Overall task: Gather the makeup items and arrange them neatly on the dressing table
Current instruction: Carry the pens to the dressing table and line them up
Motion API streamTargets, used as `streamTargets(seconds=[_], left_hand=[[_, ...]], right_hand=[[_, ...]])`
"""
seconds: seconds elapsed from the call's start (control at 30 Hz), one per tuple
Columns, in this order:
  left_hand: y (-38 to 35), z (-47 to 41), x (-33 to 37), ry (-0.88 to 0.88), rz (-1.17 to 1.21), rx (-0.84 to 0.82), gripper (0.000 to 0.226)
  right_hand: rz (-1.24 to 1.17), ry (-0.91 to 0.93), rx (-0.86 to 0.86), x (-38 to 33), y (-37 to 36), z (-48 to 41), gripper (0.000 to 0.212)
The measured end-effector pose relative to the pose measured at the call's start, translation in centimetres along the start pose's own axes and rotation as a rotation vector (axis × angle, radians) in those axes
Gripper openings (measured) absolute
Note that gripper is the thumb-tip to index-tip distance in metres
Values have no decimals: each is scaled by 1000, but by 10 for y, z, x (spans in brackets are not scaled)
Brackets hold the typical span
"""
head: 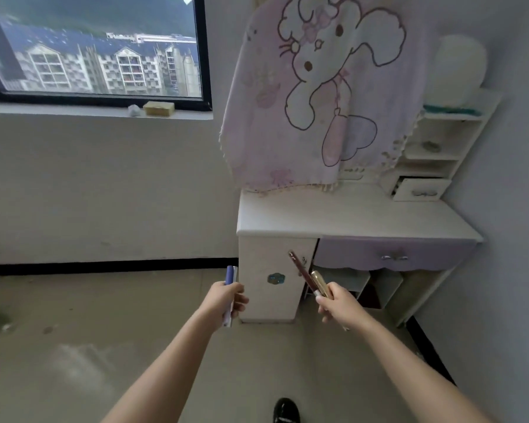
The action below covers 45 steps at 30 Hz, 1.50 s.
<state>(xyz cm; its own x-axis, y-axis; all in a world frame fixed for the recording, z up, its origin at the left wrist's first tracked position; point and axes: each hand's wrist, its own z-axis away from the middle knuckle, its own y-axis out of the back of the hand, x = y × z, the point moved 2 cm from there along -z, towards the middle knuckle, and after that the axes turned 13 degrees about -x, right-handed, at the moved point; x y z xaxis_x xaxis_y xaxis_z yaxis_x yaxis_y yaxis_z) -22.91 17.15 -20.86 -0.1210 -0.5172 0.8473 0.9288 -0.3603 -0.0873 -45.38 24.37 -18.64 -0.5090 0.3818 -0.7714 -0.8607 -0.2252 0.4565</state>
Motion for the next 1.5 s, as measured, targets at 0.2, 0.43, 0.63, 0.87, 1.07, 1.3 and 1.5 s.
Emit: streamTargets(seconds=[0.2, 0.43, 0.63, 0.87, 1.07, 1.3, 1.5], left_hand=[[-5, -88, 51, 41, 33, 6, 15], [0, -176, 86, 123, 166, 80, 18], [13, -228, 98, 169, 268, 114, 16], [50, -306, 116, 214, 209, 110, 21], [79, -380, 132, 158, -209, 104, 8], [68, -428, 147, 159, -699, 131, 24], [46, -447, 150, 130, -861, 139, 24]], right_hand=[[-37, 33, -10, -10, 54, -97, 5], [-61, 40, -122, -24, 99, -198, 12], [-47, -16, -176, -23, 105, -259, 15], [-40, -75, -158, -37, 113, -339, 7], [-40, -206, -91, -46, 114, -401, 7], [-96, -389, -51, -40, 94, -438, 9], [-126, -441, -18, -36, 93, -456, 18]])
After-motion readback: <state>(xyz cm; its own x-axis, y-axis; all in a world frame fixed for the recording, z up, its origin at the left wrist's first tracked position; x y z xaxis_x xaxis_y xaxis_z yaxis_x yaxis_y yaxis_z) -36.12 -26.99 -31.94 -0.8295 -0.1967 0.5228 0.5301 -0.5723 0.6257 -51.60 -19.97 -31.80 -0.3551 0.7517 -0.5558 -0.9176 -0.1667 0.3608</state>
